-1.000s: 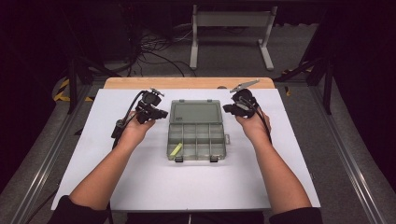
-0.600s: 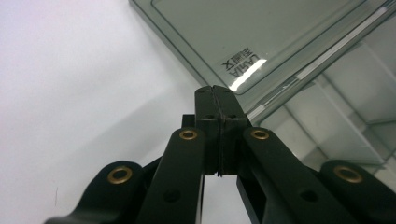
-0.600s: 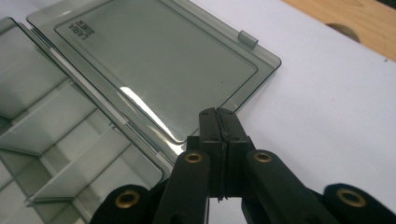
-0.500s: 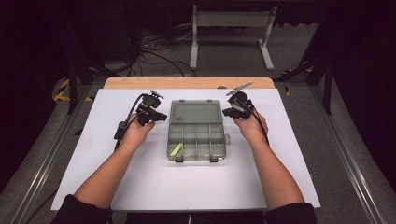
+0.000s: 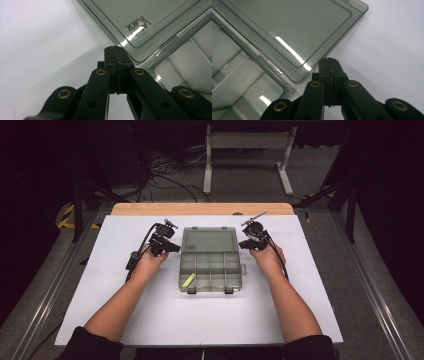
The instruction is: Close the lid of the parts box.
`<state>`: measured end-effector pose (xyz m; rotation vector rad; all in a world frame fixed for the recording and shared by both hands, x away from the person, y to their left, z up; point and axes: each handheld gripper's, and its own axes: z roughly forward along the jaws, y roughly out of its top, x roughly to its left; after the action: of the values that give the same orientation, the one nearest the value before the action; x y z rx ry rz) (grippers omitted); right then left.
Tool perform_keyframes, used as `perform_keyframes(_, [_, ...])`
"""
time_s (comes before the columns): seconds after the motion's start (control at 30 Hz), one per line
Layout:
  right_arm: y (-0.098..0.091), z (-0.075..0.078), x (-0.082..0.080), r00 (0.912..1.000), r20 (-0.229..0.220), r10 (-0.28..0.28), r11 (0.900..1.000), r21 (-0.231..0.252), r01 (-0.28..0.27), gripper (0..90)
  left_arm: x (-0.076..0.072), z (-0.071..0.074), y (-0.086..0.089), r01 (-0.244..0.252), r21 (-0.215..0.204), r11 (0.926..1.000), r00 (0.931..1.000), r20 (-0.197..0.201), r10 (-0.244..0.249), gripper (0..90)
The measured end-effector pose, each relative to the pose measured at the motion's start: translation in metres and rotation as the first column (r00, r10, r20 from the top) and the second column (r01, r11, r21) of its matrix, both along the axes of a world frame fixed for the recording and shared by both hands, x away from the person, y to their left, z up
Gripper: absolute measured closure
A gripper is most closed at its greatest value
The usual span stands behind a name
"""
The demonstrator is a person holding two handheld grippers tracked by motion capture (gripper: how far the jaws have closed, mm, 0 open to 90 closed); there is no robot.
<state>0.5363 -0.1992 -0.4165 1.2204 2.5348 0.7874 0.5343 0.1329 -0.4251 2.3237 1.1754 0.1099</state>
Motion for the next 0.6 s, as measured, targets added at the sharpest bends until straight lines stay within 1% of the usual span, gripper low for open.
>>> perform_keyframes(0.1, [0.000, -0.006, 0.002, 0.9998, -0.019, -0.003, 1.0000, -0.007, 0.003, 90.0, 0.001, -0.003, -0.001, 0.004, 0.019, 0.9998, 0.9999, -0.013, -0.004, 89.5])
perform_keyframes(0.17, [0.000, -0.008, 0.003, 0.9996, -0.028, -0.005, 1.0000, -0.006, 0.005, 90.0, 0.002, -0.006, -0.001, 0.008, 0.021, 0.9997, 0.9999, -0.013, -0.008, 89.5])
perform_keyframes(0.2, [0.001, -0.009, 0.003, 0.9995, -0.030, -0.007, 0.9999, -0.008, 0.007, 90.0, 0.003, -0.006, -0.002, 0.011, 0.032, 0.9994, 0.9998, -0.017, -0.010, 89.5])
perform_keyframes(0.33, [0.001, -0.010, 0.004, 0.9994, -0.036, -0.001, 0.9999, -0.012, 0.001, 90.0, 0.004, -0.010, -0.003, 0.013, 0.025, 0.9996, 0.9995, -0.029, -0.013, 89.5])
perform_keyframes(0.43, [0.002, -0.011, 0.004, 0.9991, -0.042, -0.001, 0.9999, -0.012, 0.000, 90.0, 0.004, -0.010, -0.004, 0.015, 0.029, 0.9995, 0.9994, -0.030, -0.014, 89.5])
perform_keyframes(0.57, [0.002, -0.013, 0.005, 0.9989, -0.048, 0.003, 0.9999, -0.015, -0.004, 90.0, 0.004, -0.010, -0.003, 0.017, 0.024, 0.9996, 0.9994, -0.032, -0.017, 89.4])
perform_keyframes(0.6, [0.002, -0.014, 0.005, 0.9985, -0.055, 0.005, 0.9998, -0.019, -0.006, 90.0, 0.004, -0.010, -0.003, 0.017, 0.024, 0.9996, 0.9993, -0.033, -0.016, 89.4])
